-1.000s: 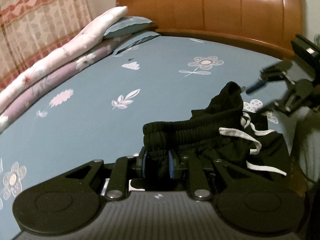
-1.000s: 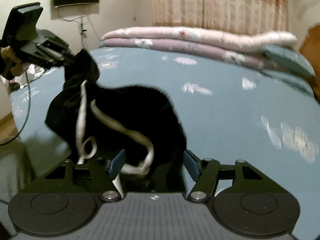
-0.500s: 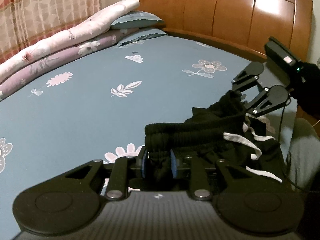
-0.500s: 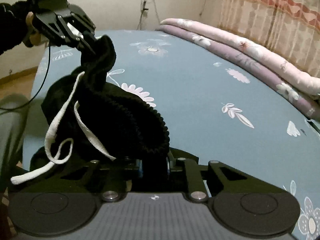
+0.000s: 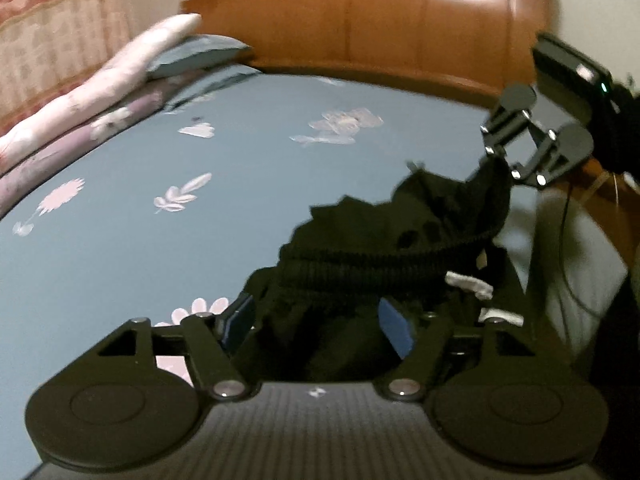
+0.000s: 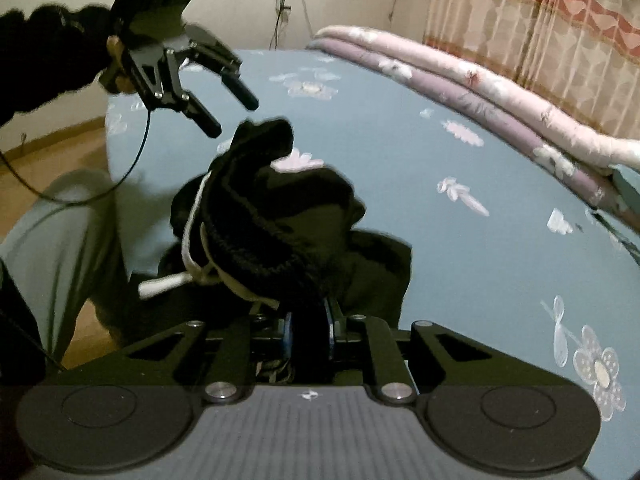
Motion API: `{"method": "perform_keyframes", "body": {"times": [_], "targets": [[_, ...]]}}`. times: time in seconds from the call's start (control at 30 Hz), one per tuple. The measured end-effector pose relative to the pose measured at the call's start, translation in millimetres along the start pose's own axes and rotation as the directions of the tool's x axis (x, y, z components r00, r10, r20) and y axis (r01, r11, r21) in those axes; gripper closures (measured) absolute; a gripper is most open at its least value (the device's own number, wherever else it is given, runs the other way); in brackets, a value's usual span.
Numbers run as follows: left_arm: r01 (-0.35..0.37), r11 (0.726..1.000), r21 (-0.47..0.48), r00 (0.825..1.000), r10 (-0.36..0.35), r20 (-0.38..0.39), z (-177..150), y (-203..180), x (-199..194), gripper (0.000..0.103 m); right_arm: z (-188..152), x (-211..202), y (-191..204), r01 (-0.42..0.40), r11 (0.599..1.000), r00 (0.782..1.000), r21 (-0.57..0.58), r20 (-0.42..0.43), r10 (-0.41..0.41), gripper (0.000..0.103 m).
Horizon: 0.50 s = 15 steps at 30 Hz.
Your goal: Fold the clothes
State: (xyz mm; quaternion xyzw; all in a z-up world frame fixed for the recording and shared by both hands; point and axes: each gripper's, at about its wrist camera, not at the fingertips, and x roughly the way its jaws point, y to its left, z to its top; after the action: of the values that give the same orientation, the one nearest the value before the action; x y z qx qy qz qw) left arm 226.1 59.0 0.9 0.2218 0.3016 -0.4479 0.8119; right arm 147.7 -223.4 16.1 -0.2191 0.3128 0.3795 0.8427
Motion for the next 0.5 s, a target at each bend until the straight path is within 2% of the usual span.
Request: {"method": "perform_keyframes", "body": {"times": [0.1,0.23,0.3,0.4,0.47,0.5], "targets": [[0.020,0.998,0.060,0.998,-0.016,-0.055,7,3,14,0.031,-6,8,0,-0.015,1.000,1.000,0.014,-0.017,0.015,0.086],[0.116,0.993,0.017,0.987,-0.113,-0.113,16,26,35,0.028,-13,17,-3,-0.035,0.999,0.999,0.036,-0.033,0.036,0.085],[0.197,0.979,-0.048,0.968,-0.202,-0.146,16,38,47,0.025,-15,21,-4,-0.044,0.998,0.998,0.043,-0.040,0.046,0.085],[0.270,0.956,-0.117,0.937,-0.289,-0.195,11,43,57,0.026,-17,25,-6,-0.066,0.997,0.997,0.043,-0.040,0.068,0.085],[0.309,0.946,-0.099,0.916,-0.324,-0.236,3,36,56,0.026,-17,25,-7,-0.080,0.997,0.996,0.019,-0.039,0.080,0.083],[0.305,0.950,-0.068,0.914,-0.312,-0.259,-2,29,54,0.026,-17,24,-7,-0.081,0.997,0.996,-0.001,-0.039,0.080,0.080]]}}
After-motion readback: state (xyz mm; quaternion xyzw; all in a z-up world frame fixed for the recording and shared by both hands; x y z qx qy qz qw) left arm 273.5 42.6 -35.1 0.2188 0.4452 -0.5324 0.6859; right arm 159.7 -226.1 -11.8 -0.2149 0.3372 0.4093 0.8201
